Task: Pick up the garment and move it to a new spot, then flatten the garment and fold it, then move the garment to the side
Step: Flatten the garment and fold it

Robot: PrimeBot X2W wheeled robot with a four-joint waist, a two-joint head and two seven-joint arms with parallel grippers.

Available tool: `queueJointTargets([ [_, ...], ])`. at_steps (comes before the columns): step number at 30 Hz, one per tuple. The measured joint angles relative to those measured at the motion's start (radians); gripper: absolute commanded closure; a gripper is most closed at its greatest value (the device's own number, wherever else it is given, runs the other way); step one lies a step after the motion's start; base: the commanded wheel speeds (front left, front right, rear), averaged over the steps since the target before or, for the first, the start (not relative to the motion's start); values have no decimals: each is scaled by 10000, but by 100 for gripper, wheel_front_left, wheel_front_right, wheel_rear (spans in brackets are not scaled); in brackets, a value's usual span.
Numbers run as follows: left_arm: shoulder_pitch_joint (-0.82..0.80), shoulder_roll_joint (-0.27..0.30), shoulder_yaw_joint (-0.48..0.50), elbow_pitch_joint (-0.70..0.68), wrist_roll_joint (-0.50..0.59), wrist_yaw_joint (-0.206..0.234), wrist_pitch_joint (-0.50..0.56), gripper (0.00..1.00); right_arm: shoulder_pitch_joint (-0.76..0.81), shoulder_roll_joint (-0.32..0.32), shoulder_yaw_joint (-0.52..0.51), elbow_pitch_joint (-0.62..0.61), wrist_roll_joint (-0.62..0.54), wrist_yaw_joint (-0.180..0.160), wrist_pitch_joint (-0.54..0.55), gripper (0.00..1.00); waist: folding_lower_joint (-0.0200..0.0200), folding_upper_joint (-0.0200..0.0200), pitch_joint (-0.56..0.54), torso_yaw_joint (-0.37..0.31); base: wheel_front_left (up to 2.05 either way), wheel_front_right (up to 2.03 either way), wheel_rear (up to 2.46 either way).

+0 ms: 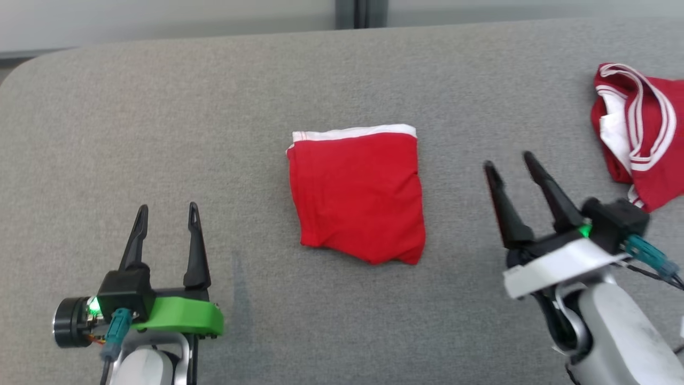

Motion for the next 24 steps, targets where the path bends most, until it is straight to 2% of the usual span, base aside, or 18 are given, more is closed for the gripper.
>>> queueJointTargets([
  [4,323,142,88,-136,-56,81,151,0,961,73,-1120,-583,-351,0,322,0,0,0,-354,-276,0,0,0],
  [7,555,211,79,-205,-59,117,222,0,1501,171,-1519,-1106,-656,0,673,0,0,0,-609,-444,0,0,0],
  [15,1214,265,-130,-188,-153,123,378,0,2702,462,-2017,-2077,-989,0,1505,0,0,0,-1319,-728,0,0,0],
  [24,1600,259,-207,-25,-240,134,389,0,3220,577,-2142,-2447,-1066,0,1910,0,0,0,-1891,-751,0,0,0],
])
